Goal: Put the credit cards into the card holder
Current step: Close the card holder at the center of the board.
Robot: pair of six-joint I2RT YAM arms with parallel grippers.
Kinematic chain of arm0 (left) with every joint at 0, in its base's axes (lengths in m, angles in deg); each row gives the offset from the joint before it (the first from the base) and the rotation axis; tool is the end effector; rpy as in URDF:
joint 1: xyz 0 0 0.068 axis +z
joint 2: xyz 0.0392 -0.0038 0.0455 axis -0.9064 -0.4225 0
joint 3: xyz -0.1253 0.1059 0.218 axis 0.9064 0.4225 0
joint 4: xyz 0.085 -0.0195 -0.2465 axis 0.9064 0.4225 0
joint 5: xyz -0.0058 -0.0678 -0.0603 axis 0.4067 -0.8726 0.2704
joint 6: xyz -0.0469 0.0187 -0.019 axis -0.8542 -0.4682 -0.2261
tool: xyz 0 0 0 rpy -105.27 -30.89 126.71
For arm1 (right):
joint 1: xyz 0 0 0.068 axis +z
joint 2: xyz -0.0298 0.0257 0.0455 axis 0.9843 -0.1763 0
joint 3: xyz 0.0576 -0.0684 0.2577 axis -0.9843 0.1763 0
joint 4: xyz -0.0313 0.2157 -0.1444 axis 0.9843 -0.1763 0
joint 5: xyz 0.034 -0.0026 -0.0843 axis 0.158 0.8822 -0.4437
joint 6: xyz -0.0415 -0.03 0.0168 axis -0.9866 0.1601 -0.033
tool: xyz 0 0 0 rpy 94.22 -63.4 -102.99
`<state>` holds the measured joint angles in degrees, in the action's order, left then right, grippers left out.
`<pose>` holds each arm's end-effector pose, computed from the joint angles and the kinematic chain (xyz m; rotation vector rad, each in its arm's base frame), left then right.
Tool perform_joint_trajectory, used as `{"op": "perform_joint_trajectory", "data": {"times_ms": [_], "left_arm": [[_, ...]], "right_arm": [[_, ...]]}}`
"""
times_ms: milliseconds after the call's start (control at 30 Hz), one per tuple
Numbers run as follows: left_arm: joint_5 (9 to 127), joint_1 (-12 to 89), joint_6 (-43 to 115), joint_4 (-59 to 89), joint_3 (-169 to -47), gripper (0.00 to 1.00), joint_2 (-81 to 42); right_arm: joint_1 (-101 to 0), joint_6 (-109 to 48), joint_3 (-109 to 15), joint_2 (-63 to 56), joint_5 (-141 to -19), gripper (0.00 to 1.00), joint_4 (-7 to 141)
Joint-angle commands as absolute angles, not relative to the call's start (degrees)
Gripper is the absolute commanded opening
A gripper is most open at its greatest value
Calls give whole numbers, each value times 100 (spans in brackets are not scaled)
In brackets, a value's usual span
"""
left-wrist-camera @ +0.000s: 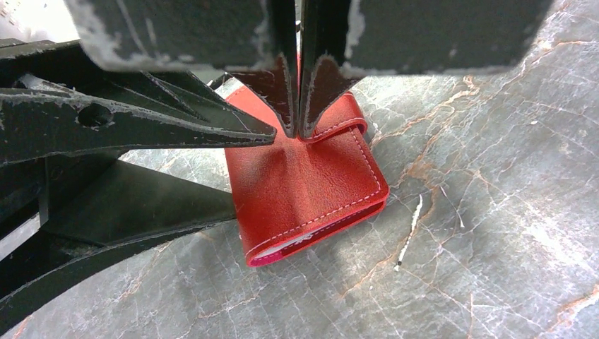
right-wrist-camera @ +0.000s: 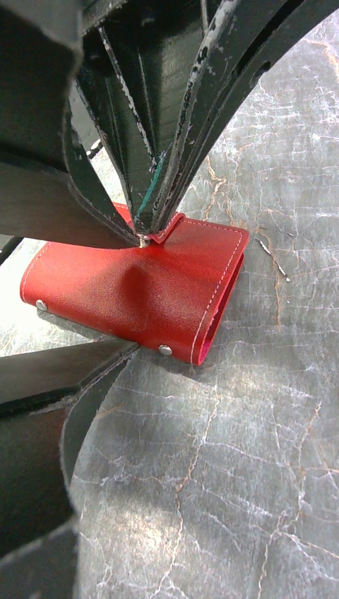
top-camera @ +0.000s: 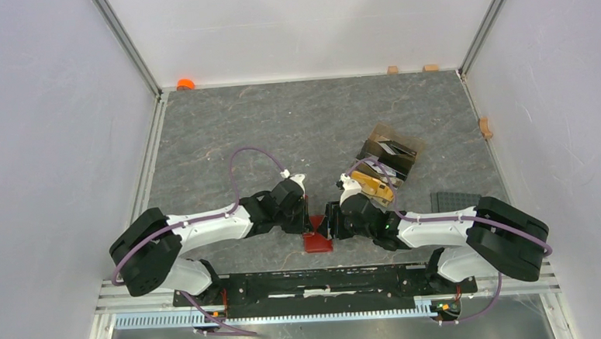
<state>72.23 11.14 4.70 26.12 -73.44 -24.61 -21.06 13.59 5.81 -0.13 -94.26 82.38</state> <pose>0.1537 -0.2149 0.1659 0.2795 2.6353 -0.7559 0.1268 0.2016 0.1361 -0.1079 2.4175 0.8455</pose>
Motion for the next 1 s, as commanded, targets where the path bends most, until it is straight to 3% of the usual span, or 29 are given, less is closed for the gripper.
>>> {"op": "perform_joint_trajectory", "data": {"times_ms": [0,967], "left_arm": [[7331,1087,569,2775,-7469,2,-2503],[6982,903,477,2476,-7078,2,-2779]], "right_arm": [[-2060,1275,788,-126,-9466,56,7557],[-2061,1341,858,5,-9667,56,7408]]}}
